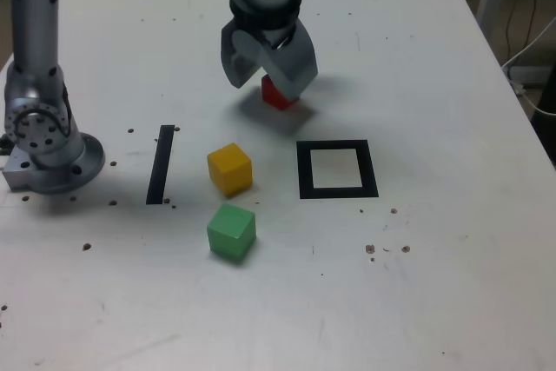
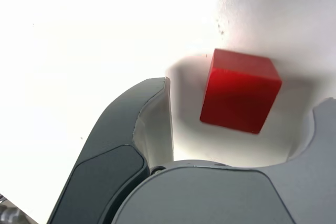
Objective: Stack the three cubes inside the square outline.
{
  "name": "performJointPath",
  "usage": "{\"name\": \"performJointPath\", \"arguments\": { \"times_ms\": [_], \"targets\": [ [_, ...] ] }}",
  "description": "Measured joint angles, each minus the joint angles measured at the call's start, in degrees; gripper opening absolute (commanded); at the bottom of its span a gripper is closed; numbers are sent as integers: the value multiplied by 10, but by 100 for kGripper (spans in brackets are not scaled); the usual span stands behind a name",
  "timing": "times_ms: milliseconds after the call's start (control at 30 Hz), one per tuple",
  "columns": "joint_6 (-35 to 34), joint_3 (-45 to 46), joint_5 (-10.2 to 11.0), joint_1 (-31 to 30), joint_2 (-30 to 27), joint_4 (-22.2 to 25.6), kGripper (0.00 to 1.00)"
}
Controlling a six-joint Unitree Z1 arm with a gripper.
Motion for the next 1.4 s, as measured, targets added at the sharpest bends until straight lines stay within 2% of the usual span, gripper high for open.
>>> {"name": "performJointPath", "arguments": {
  "times_ms": [133, 233, 533, 767, 933, 1167, 1333, 1400],
  "targets": [
    [0, -2, 2, 0, 14, -3, 81],
    [0, -4, 2, 0, 17, -7, 76],
    [0, -5, -7, 0, 4, -20, 51],
    [0, 2, -29, 0, -2, -28, 31],
    [0, 5, -36, 0, -4, -35, 28],
    [4, 5, -33, 0, -4, -46, 17],
    [4, 5, -30, 0, -6, -49, 17],
    [-4, 3, -36, 0, -10, -37, 17]
  ]
}}
